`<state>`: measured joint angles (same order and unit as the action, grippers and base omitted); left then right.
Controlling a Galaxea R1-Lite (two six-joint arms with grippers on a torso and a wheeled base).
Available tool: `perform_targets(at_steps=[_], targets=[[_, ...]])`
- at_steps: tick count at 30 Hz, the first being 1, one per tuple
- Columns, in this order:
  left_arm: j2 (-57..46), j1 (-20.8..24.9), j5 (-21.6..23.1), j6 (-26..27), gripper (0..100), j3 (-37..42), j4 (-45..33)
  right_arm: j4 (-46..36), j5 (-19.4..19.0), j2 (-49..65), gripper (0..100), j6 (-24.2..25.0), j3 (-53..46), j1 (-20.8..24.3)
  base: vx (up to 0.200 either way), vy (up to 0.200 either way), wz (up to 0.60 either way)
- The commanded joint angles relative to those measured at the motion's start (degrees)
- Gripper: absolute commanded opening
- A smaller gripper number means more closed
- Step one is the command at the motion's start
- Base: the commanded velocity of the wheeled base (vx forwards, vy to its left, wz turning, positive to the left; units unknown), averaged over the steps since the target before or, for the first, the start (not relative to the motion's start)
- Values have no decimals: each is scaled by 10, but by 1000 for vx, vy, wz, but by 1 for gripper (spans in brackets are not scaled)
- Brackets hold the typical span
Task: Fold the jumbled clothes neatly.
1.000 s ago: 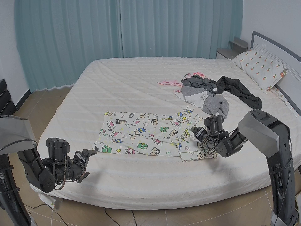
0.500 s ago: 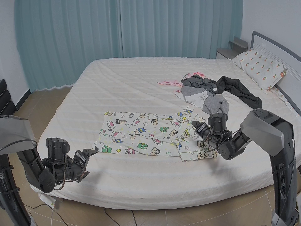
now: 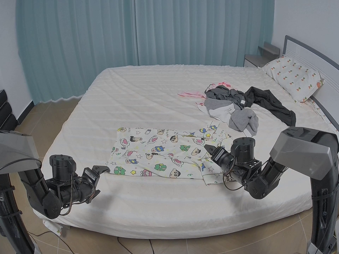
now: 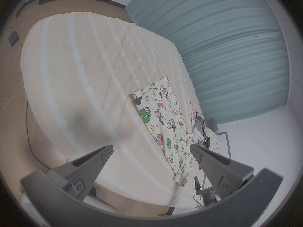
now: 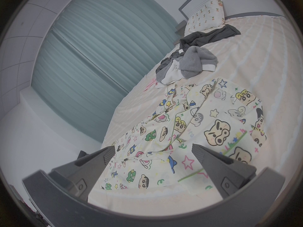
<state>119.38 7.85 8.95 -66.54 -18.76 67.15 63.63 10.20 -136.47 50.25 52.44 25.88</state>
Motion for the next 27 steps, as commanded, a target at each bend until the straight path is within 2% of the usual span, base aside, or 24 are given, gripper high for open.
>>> perform_targets(at_steps=[1,6,9,12,20,27], targets=[[9,1,2,0,100,12,0,3,0,7,100,0,-10,3,200,0,0],[14,0,1,0,100,13,11,-2,-3,14,100,0,-21,8,200,0,0],[15,0,1,0,100,15,16,-3,-3,10,100,1,-25,29,200,0,0],[15,0,0,0,100,14,16,-3,-4,7,100,1,-26,43,200,-200,0],[16,1,-2,0,100,21,40,-56,-7,-18,100,1,-27,87,0,0,0],[18,1,-2,0,100,20,42,-62,-24,-9,100,3,-42,117,0,0,0]])
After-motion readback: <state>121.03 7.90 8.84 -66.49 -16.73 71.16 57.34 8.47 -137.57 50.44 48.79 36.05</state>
